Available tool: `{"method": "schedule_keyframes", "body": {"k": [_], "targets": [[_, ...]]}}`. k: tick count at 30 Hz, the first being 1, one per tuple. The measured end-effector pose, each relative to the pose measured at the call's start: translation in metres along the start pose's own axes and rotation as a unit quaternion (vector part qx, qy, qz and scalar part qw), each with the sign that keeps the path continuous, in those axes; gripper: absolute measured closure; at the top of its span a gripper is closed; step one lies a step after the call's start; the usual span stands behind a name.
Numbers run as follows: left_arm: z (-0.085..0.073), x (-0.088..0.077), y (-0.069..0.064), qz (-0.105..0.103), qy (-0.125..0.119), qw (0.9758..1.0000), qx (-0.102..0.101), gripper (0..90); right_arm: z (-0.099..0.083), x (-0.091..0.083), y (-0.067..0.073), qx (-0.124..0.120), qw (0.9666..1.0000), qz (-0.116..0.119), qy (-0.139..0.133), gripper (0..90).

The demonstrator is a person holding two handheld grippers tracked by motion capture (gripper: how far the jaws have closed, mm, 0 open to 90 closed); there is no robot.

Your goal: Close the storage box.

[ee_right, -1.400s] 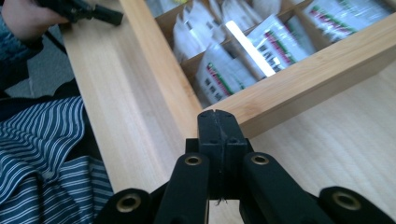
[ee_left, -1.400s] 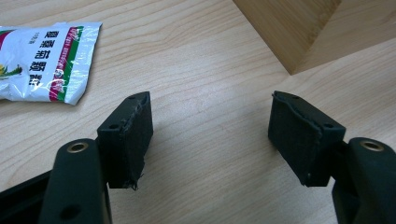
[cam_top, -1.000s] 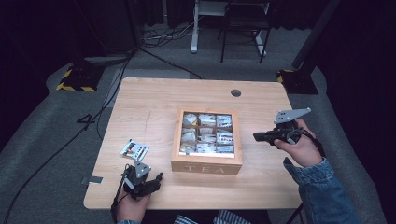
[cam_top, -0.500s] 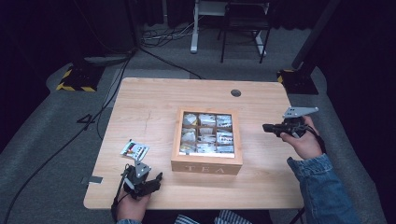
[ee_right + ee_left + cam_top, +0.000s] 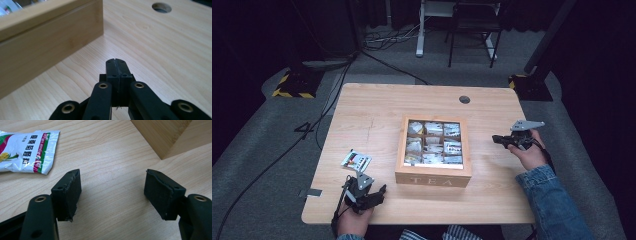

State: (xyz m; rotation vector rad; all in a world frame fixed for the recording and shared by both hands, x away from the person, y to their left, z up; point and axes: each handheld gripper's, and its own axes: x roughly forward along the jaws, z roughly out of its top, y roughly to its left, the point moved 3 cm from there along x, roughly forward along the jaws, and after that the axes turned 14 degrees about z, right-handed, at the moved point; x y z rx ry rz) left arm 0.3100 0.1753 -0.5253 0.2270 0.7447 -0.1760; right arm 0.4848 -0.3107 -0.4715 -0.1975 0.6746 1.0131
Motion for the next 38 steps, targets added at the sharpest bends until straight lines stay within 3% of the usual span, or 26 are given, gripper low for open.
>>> {"method": "schedule_keyframes", "body": {"k": [8,21,25,29,32,38], "targets": [[0.001,0.001,0.000,0.000,0.001,1.0000,0.003,30.2,-0.021,0.014,-0.010,0.004,0.9999,-0.014,0.008,90.0],[0.003,0.003,-0.001,-0.001,0.001,1.0000,0.003,29.7,-0.036,0.024,-0.012,-0.008,0.9996,-0.027,-0.006,90.0],[0.004,0.004,-0.002,-0.001,0.001,1.0000,0.003,29.6,-0.041,0.026,-0.013,-0.008,0.9993,-0.037,0.006,89.8],[0.004,0.004,-0.002,0.000,0.002,1.0000,0.002,29.6,-0.040,0.027,-0.014,-0.002,0.9991,-0.041,0.012,76.0],[0.004,0.004,-0.002,0.000,0.001,1.0000,0.001,29.6,-0.039,0.028,-0.017,0.028,0.9991,-0.031,0.007,60.9],[0.005,0.004,-0.002,0.002,0.001,1.0000,0.000,30.3,-0.039,0.028,-0.017,0.031,0.9990,-0.030,0.008,55.3]]}}
